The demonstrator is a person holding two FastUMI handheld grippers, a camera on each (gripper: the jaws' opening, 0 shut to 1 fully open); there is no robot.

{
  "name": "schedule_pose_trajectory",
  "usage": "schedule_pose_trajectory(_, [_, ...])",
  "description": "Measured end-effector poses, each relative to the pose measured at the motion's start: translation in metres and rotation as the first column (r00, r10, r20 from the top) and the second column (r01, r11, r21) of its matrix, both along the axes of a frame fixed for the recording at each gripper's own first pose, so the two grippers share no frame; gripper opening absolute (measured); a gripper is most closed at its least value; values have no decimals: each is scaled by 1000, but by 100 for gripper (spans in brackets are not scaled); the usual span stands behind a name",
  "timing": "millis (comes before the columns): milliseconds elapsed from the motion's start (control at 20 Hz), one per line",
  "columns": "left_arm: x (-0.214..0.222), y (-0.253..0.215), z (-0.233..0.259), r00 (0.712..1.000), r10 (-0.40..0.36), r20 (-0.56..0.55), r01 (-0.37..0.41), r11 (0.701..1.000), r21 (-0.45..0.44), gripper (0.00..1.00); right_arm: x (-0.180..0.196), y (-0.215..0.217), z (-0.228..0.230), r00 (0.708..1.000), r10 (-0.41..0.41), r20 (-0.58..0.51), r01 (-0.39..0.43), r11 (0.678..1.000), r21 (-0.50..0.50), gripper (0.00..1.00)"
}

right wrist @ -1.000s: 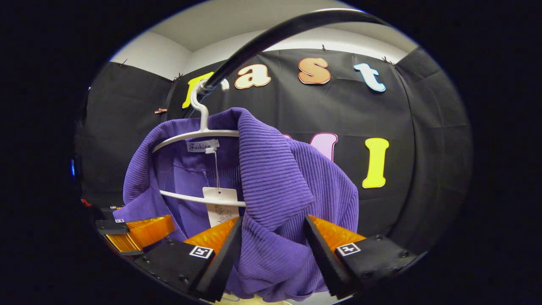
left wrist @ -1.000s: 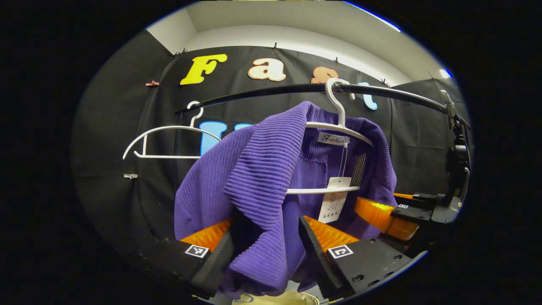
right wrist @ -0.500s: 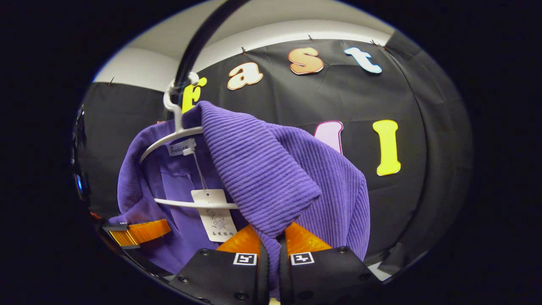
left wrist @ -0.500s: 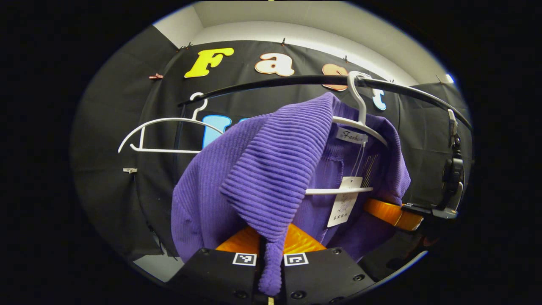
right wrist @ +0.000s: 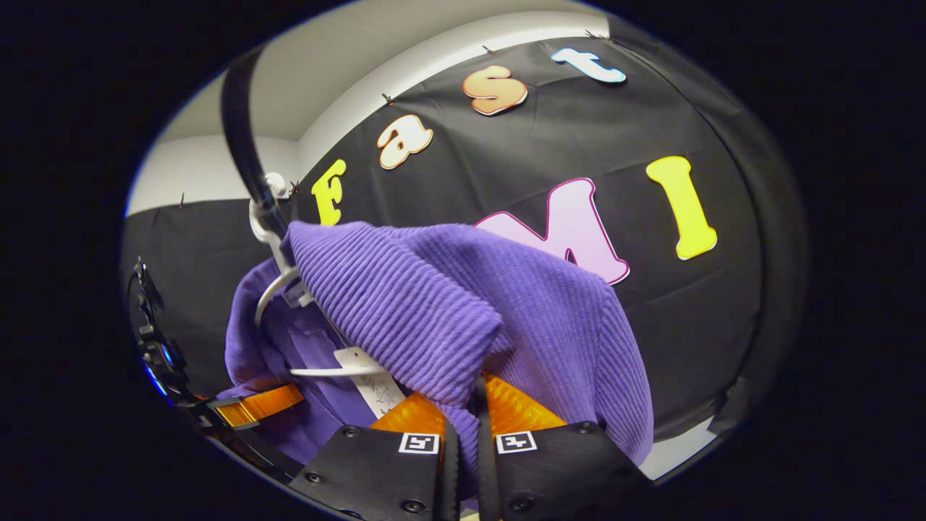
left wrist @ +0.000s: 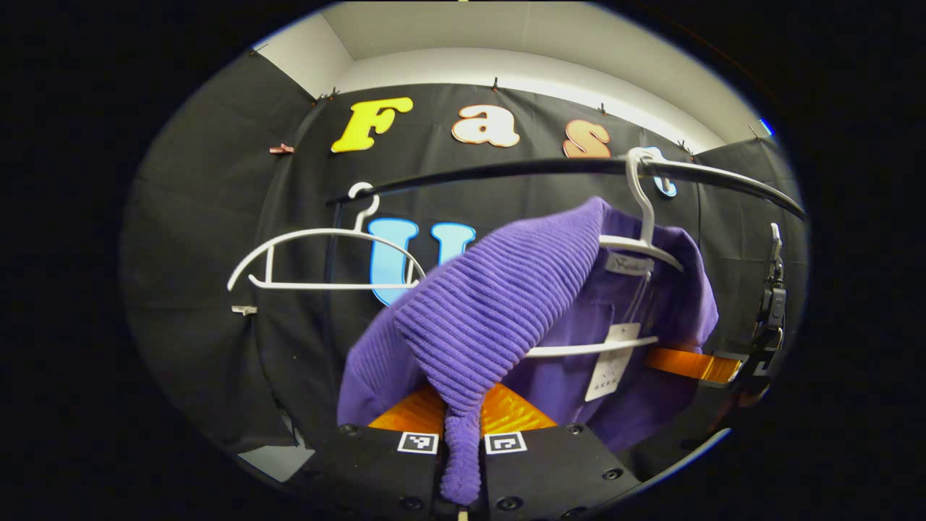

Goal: Grasp the clothes on the hanger with both hands and then place them into the laundry hamper below.

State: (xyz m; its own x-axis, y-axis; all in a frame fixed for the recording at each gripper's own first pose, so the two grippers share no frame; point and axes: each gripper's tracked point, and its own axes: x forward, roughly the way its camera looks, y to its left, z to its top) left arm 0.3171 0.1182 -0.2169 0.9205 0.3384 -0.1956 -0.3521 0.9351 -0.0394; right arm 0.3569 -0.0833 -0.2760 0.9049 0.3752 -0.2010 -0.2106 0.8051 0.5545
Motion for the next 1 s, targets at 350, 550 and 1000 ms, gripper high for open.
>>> schedule_pose_trajectory(350, [-3, 39, 39, 994, 89, 68, -94, 992, 81, 9, -10, -10, 58, 979, 190, 68, -201, 902, 381, 14])
schedule_pose_trajectory(550, [-11, 54, 76, 985, 118, 123, -139, 974, 180, 8, -18, -12, 102, 953, 246, 178, -302, 828, 472, 14])
schedule_pose_trajectory(1000, [-6, 109, 121, 987, 78, 139, -125, 921, 369, 8, 10, 3, 155, 934, 234, 269, -351, 740, 574, 9])
